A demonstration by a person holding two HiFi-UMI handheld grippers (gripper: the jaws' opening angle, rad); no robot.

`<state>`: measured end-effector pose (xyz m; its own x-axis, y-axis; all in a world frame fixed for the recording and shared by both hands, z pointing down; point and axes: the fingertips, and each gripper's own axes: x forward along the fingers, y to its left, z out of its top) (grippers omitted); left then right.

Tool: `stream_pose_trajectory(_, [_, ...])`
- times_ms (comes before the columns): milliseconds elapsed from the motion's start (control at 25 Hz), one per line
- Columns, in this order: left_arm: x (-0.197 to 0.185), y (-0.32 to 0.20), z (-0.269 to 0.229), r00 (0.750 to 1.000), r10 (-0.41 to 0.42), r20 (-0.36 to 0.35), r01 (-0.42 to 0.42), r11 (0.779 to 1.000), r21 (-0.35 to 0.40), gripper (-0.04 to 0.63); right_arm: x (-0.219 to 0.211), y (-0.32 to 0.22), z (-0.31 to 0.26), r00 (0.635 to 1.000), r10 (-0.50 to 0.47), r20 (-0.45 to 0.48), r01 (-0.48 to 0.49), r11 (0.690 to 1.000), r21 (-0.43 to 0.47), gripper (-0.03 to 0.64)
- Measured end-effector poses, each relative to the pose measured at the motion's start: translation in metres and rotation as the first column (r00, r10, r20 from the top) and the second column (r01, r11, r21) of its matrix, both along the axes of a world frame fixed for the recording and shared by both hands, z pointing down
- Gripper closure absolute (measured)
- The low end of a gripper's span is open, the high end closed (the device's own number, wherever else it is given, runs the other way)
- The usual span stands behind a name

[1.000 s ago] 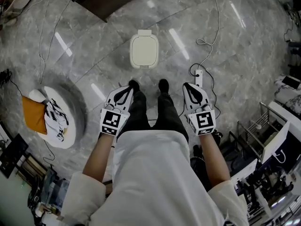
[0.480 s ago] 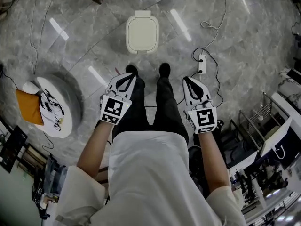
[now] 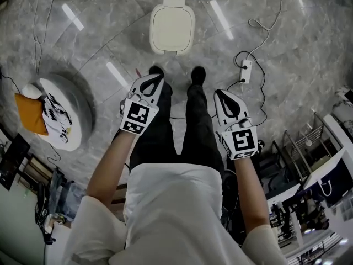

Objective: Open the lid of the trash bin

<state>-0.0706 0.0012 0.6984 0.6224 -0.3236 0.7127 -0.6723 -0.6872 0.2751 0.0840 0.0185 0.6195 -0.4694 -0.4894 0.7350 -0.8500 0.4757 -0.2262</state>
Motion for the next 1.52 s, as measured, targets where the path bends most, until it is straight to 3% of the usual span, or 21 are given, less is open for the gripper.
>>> stream_pose_trajectory(720, [0.010, -0.001, 0.132, 0.986, -0.130, 0.107, 0.137, 0.989, -0.054, 0.575, 0.000, -0.003, 0.094, 0.995, -0.047, 0.091, 0.056, 0.993, -0.107, 0.583])
stream_pose_trajectory(1520, [0.018, 0.001, 0.232, 0.959, -0.170, 0.225, 0.198, 0.974, -0.111, 0.574, 0.021, 0.005, 0.179, 0.992, -0.082, 0.099, 0.097, 0.983, -0.153, 0.583])
